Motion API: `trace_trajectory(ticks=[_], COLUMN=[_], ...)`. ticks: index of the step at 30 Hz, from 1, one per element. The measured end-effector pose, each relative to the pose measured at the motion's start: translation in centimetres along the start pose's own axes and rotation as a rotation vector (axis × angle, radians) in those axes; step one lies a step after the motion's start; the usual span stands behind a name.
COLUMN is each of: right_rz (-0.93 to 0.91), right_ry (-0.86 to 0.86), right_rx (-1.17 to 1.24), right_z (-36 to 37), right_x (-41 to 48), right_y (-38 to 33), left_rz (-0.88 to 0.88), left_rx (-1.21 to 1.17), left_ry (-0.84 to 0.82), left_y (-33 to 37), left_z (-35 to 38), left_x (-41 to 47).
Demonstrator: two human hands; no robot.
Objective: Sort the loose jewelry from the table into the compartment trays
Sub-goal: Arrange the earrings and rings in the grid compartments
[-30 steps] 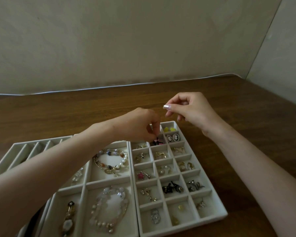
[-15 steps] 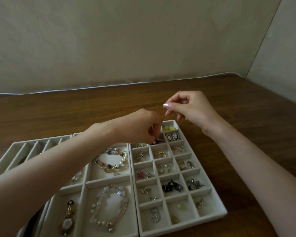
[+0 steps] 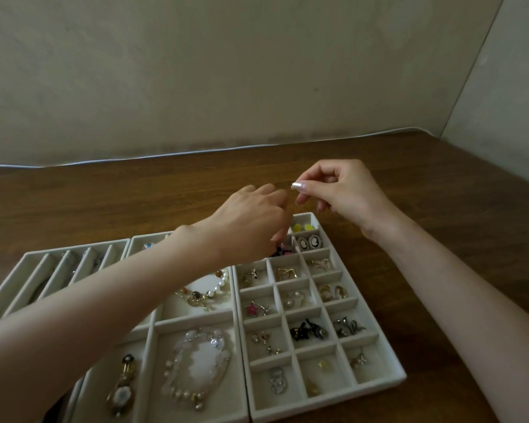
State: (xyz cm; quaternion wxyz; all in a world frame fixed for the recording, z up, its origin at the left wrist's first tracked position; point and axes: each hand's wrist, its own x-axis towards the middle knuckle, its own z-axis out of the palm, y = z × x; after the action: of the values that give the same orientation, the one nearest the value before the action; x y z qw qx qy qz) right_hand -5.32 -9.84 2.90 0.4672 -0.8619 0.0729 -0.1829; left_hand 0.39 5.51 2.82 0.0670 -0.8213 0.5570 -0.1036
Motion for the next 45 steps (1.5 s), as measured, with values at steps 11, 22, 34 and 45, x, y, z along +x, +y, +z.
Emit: trace_trajectory(ticks=[11,22,34,45], right_rz=[-0.011,-0.06,-0.289,-0.281], right_ry=[-0.015,-0.293,-0.397,-0.448], right_rx=[0.006,-0.18,-0.582,-0.629], right_z=[0.0,0.7,3.6,3.9], right_x=[-0.1,-0.5,-2.1,-2.2], right_y=[-0.1,-0.4,-1.6,-1.2], left_rz=[-0.008,-0.136,-0.158,-0.167], left_rx=[-0.188,-0.344,-0.472,-0.496], left_ry=[-0.114,-0.036,-0.059,-0.031], left_y=[-1.4,-3.1,-4.1,-3.9], left_z=[-0.2,-0.8,-0.2,1.5], left_x=[-0.3,-1.8,-4.9,-5.5])
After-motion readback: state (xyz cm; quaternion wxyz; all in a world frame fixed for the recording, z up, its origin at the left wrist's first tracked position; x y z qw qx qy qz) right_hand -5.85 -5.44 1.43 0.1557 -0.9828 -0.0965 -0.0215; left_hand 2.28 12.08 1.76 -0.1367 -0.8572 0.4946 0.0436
